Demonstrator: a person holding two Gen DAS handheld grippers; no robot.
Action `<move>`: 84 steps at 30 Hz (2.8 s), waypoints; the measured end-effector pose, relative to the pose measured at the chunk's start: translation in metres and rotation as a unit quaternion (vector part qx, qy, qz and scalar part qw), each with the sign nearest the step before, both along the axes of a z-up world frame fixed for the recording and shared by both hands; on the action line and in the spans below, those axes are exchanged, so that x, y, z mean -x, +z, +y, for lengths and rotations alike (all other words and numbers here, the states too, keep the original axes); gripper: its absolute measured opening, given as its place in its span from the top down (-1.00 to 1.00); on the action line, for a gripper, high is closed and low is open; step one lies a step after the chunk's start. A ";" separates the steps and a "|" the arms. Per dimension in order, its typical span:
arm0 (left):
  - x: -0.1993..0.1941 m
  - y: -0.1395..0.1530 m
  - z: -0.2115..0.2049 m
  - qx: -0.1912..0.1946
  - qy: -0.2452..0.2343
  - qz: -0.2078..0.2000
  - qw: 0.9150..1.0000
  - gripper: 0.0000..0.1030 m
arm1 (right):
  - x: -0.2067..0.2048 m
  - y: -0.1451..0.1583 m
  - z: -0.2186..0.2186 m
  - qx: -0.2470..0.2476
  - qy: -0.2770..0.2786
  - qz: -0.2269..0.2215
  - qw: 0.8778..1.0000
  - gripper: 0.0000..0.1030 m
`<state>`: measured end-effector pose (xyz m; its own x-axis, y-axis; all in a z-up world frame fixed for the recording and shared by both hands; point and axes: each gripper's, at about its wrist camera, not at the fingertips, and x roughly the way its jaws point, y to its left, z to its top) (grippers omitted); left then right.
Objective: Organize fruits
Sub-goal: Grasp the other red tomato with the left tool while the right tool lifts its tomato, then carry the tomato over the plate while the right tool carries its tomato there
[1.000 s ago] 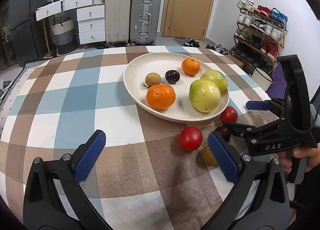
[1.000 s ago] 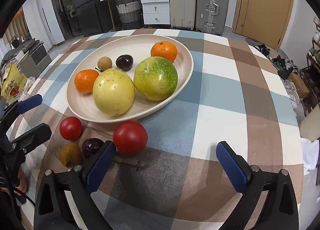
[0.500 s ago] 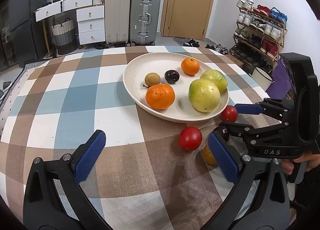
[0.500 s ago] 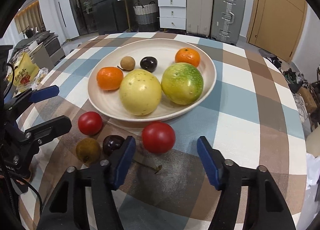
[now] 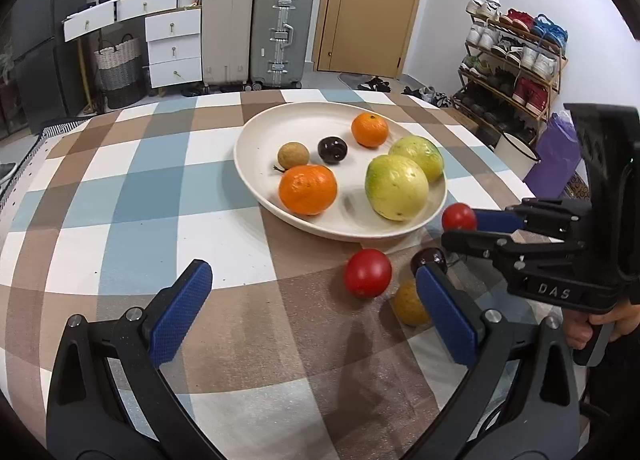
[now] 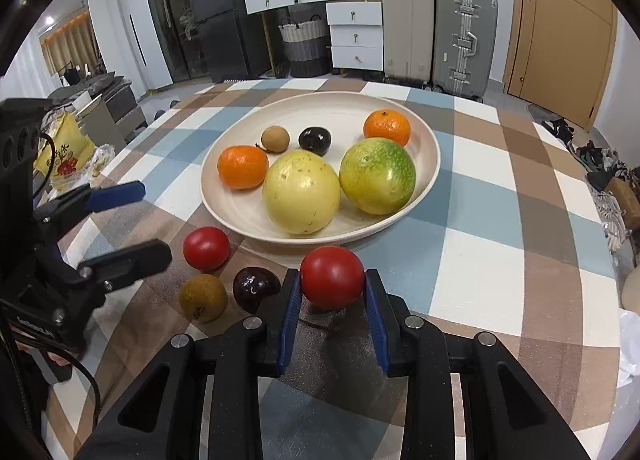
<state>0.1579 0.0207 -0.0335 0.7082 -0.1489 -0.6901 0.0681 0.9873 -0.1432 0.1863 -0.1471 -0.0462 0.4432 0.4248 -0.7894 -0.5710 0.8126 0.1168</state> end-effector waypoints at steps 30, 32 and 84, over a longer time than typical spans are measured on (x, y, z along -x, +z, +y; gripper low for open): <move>-0.022 -0.019 -0.009 0.084 -0.053 0.053 0.994 0.50 | -0.003 0.004 -0.011 -0.009 -0.018 -0.002 1.000 0.38; -0.020 -0.017 -0.007 0.082 -0.049 0.045 0.994 0.50 | -0.002 0.004 -0.011 -0.008 -0.017 -0.002 1.000 0.38; -0.037 0.077 0.013 0.012 -0.002 -0.078 0.997 0.50 | -0.044 0.085 -0.004 -0.075 0.002 -0.065 0.995 0.38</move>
